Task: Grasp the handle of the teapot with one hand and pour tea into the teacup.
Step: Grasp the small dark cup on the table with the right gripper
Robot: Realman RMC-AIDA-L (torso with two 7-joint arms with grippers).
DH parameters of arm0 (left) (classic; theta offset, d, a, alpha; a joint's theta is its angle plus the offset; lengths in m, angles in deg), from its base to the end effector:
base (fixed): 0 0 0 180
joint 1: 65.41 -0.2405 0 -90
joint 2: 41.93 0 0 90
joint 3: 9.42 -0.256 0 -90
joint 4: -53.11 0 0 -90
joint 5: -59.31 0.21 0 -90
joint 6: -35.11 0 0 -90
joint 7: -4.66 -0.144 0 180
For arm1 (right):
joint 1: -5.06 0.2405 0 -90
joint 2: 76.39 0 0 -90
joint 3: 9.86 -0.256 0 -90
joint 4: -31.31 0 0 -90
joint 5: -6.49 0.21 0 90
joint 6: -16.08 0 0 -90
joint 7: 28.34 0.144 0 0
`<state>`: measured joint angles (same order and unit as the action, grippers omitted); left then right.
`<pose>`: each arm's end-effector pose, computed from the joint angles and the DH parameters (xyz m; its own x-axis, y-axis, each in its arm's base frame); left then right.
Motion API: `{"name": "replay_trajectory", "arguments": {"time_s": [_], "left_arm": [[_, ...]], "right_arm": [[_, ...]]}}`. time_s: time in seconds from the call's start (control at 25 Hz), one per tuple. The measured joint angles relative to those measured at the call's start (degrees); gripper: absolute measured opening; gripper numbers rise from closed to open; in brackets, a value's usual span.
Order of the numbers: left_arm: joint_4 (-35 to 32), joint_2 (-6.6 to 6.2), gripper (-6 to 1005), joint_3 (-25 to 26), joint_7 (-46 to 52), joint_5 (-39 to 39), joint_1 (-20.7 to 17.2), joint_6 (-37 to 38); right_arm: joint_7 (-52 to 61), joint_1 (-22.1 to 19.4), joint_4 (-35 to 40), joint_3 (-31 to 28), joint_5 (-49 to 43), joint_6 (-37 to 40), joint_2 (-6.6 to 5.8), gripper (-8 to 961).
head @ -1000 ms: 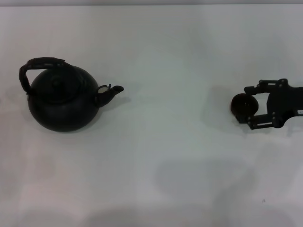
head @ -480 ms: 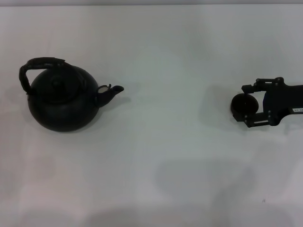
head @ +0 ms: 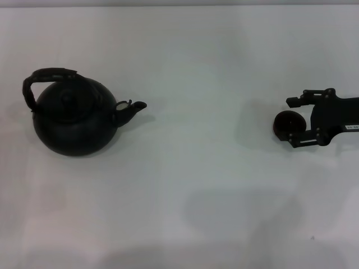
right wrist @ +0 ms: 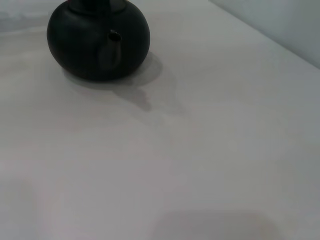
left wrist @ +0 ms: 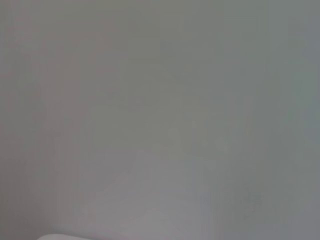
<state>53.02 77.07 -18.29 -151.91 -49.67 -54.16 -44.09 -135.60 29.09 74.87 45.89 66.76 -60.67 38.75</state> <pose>-0.4076 0.2231 0.0236 0.5933 -0.0168 0.8048 0.8032 0.0791 -0.5904 0.3161 0.3219 0.0052 0.9638 -0.2401 -0.1156 -0.2648 -0.9115 -0.3147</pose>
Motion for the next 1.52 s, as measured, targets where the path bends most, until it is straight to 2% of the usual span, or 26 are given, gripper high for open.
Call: {"name": "replay_trajectory", "arguments": {"time_s": [0.8,1.52], "left_arm": [[0.27,0.11,861,-0.08,-0.05,0.00,-0.18,-0.42],[-0.26,-0.10,862,-0.53,-0.13,0.00,0.18,-0.01]], "right_arm": [[0.14,-0.45,-0.71,3.50,-0.99,3.59,-0.10,857],[2.07,0.23,0.02,3.20,-0.48,1.68,-0.20,854]]}}
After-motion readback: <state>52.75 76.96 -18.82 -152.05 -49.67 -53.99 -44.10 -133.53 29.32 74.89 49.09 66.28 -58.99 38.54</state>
